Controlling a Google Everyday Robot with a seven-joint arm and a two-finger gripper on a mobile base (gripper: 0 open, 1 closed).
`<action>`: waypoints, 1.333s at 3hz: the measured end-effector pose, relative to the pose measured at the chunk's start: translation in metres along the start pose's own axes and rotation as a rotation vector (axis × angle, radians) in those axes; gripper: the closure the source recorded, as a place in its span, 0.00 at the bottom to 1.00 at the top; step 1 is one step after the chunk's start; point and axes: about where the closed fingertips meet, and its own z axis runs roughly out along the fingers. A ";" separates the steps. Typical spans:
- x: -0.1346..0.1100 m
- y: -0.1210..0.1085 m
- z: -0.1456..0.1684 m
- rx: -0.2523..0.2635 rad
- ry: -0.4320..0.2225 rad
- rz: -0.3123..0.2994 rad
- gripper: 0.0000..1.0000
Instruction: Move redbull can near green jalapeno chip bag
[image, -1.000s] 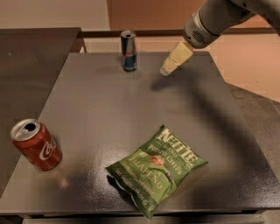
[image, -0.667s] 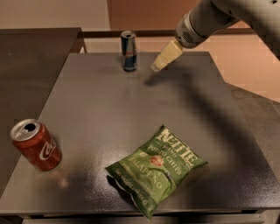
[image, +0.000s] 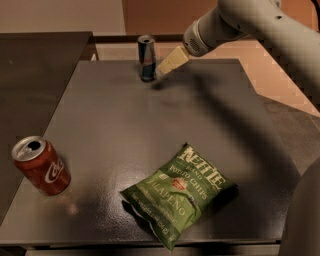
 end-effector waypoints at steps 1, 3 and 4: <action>-0.014 0.006 0.022 -0.019 -0.079 0.011 0.00; -0.047 0.020 0.058 -0.095 -0.185 -0.002 0.00; -0.058 0.025 0.061 -0.131 -0.218 -0.012 0.19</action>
Offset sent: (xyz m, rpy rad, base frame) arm 0.0367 0.0749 -0.0060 0.1952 -0.0726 0.1132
